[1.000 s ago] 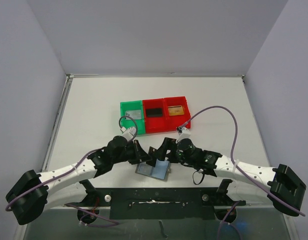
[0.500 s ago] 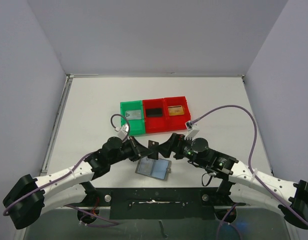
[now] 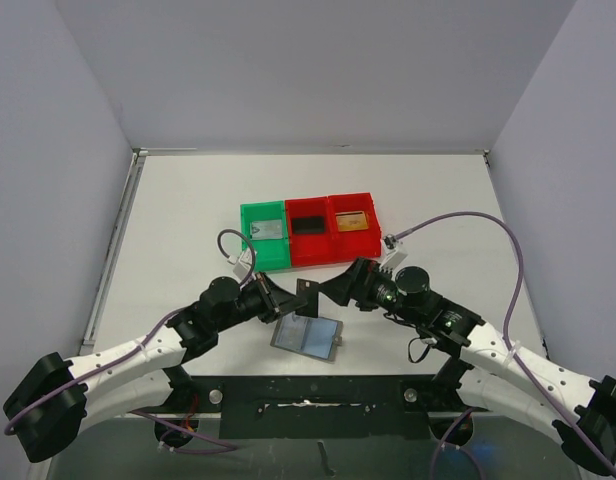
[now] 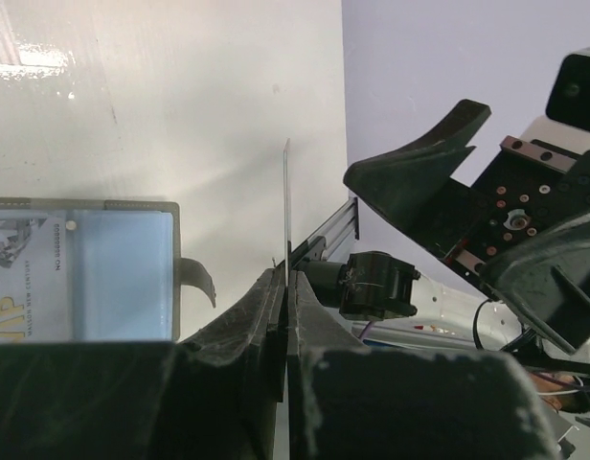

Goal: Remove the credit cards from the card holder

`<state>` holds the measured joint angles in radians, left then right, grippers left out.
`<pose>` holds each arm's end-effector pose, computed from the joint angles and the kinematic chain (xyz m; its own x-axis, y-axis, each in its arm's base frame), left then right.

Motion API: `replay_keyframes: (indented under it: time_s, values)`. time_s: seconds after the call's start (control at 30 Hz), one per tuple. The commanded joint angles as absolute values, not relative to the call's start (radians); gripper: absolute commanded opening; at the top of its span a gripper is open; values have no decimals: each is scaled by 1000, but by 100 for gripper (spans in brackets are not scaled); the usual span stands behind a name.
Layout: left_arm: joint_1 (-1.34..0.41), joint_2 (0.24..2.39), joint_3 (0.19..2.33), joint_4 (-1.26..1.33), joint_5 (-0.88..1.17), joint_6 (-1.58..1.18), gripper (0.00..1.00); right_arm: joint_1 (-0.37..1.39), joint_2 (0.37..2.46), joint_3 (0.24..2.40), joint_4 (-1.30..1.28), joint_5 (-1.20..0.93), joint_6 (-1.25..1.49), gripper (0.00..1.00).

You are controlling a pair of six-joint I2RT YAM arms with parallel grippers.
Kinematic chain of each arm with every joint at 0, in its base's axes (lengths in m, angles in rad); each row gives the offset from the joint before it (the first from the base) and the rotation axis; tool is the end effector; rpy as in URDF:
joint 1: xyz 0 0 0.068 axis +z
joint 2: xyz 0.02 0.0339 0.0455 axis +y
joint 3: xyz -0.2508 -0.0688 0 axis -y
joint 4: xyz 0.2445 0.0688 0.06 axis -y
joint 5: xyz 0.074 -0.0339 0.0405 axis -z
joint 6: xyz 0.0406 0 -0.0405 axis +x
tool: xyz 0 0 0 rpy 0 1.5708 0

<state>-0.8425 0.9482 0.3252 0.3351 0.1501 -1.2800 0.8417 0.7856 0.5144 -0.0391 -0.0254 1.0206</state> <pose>0.1397 -0.1658 0.1909 -0.8526 -0.4672 -0.2342 0.0579 0.3610 -0.9308 0.1348 0.1524 0.2482 -0.7556 0.4333 -0.4913 -0.2248 0.5329 0.8158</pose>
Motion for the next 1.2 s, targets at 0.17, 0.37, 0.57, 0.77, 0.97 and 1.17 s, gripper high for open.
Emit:
replay_keyframes:
  time_s: [0.17,0.37,0.57,0.77,0.97,1.17]
  values:
    - [-835,935,300,468,145,-1333,0,724,780,509,69,-265,1026,99]
    - [-837,910,283,463,124,-1354,0,681,795,477,132,-359,1048,98]
    - [-839,928,297,493,121,-1358,0,649,802,478,127,-392,1043,97]
    - [-834,943,297,530,131,-1360,0,621,828,450,209,-403,1048,90]
    - [-812,960,315,592,216,-1335,0,615,897,414,306,-399,1036,79]
    - [-600,1046,320,752,555,-1336,0,614,1001,459,326,-407,1043,68]
